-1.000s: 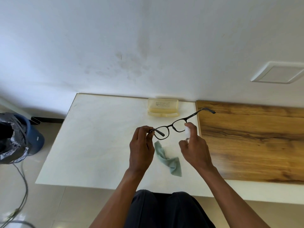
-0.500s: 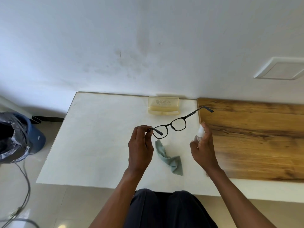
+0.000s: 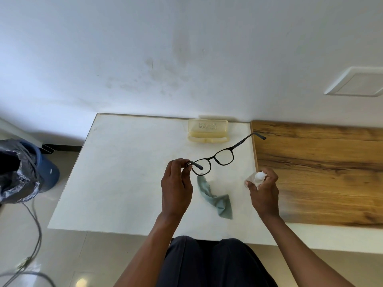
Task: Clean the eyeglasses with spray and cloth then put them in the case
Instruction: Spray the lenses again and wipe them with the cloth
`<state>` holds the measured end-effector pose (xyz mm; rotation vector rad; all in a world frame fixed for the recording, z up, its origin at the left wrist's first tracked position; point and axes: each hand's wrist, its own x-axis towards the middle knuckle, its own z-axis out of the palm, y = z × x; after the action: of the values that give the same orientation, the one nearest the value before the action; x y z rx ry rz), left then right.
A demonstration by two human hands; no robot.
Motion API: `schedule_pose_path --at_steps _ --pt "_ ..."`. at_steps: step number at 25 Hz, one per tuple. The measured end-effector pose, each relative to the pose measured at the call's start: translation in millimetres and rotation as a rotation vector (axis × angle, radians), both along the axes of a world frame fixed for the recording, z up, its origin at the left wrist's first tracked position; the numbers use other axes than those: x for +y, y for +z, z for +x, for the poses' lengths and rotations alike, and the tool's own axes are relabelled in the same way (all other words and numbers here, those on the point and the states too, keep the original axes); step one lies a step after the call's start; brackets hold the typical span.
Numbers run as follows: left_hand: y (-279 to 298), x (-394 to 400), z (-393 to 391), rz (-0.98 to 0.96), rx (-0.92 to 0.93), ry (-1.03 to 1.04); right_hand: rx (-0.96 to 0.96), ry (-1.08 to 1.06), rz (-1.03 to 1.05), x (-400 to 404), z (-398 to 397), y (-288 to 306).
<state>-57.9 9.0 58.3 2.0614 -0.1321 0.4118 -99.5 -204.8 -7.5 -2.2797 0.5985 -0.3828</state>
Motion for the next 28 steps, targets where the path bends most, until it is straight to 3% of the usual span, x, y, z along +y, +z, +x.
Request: schedule_pose_path --at_steps 8,14,17,20,24,28 --pt "-1 4 1 -0.021 0.005 0.005 -0.008 0.015 0.029 -1 2 -5" --pt "-3 4 -1 -0.031 0.011 0.010 -0.183 -0.062 -0.399 12 -5 4" --pt "-4 4 -1 -0.037 0.027 0.018 -0.274 0.138 -0.455 24 -8 8" --pt "-4 5 -1 -0.047 0.033 0.018 -0.076 0.370 -0.374 32 -6 5" --pt "-4 5 -1 -0.046 0.048 0.024 0.437 0.541 -0.314 33 -5 -14" --pt "-3 5 -1 -0.052 0.050 0.033 0.527 0.543 -0.268 34 -5 -18"
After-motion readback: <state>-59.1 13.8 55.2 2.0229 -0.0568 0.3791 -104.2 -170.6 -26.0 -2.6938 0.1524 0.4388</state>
